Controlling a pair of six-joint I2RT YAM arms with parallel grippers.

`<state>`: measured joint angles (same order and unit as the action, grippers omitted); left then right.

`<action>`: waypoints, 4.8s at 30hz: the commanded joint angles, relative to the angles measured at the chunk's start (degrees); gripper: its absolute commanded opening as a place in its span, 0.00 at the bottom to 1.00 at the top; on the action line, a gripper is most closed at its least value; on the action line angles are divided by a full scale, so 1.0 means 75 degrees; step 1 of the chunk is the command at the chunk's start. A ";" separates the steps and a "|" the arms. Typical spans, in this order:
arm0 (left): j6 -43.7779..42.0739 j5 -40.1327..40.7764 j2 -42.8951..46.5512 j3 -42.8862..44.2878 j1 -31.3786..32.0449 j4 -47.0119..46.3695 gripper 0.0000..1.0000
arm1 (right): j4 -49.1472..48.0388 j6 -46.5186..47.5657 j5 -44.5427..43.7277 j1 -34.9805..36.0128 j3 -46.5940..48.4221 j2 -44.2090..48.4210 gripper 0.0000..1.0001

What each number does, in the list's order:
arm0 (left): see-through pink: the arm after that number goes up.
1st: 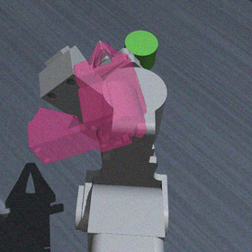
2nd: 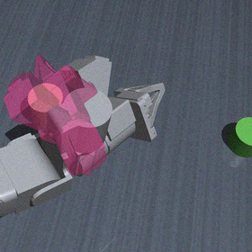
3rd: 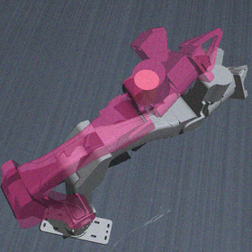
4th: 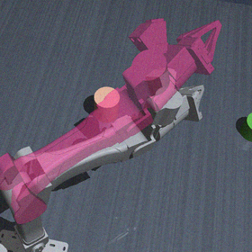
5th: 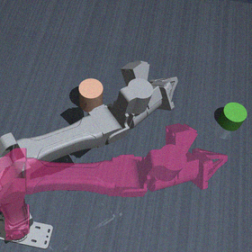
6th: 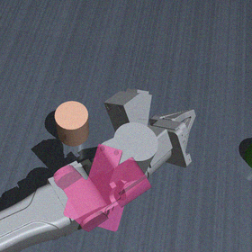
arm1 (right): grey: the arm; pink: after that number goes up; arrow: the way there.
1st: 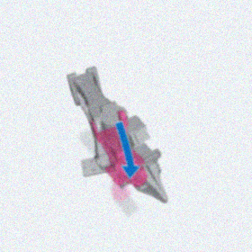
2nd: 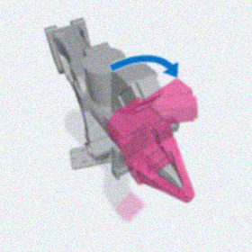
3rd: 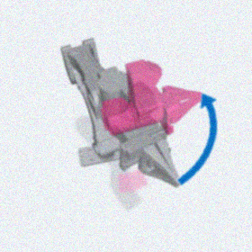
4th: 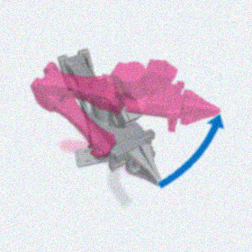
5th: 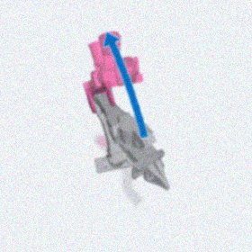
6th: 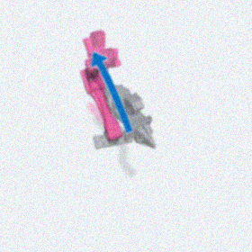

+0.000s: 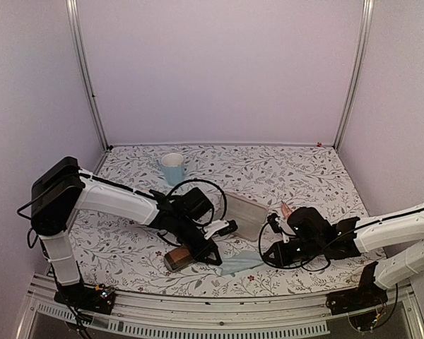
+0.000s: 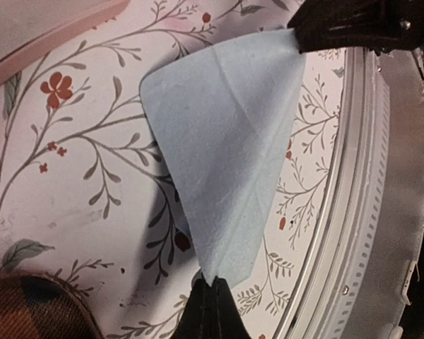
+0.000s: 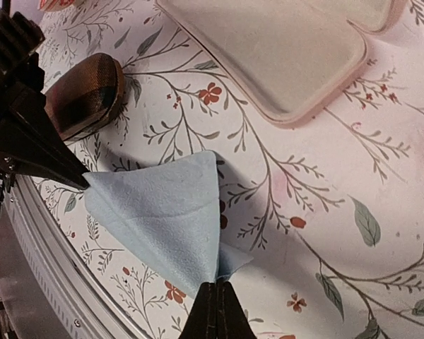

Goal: Organize the sunglasses
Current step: Adjust the glasses cleaning cloth at the center of the board, then pick up the glasses cleaning cloth from the center of the board, then adjust the glasses cleaning cloth at the center of the board.

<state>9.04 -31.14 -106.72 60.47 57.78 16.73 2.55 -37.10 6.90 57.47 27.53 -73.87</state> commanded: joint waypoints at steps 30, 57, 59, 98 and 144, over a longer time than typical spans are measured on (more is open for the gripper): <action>0.0135 -0.0181 -0.0870 0.0468 0.0191 -0.0091 0.00 | 0.0223 0.0876 -0.0463 -0.0052 0.1285 -0.1452 0.31; 0.0388 -0.0065 -0.0403 0.0047 0.0143 -0.0446 0.00 | -0.0687 0.1012 -0.0086 -0.0079 0.1250 -0.2216 0.00; 0.0389 -0.0034 -0.0352 0.0054 0.0143 -0.0463 0.00 | -0.0714 0.1004 -0.0128 -0.0087 0.1181 -0.1987 0.00; 0.0454 0.1713 0.1596 0.0362 0.1099 0.0033 0.00 | 0.0844 0.1380 -0.0169 0.0617 0.0215 0.2817 0.00; 0.1012 0.1401 0.0562 -0.0744 0.0930 -0.0743 0.40 | 0.0112 0.0316 -0.0288 0.0988 0.0665 -0.0877 0.35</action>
<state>16.01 -18.87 -101.60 55.33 65.32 11.84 5.85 -36.56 1.37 65.14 30.37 -77.14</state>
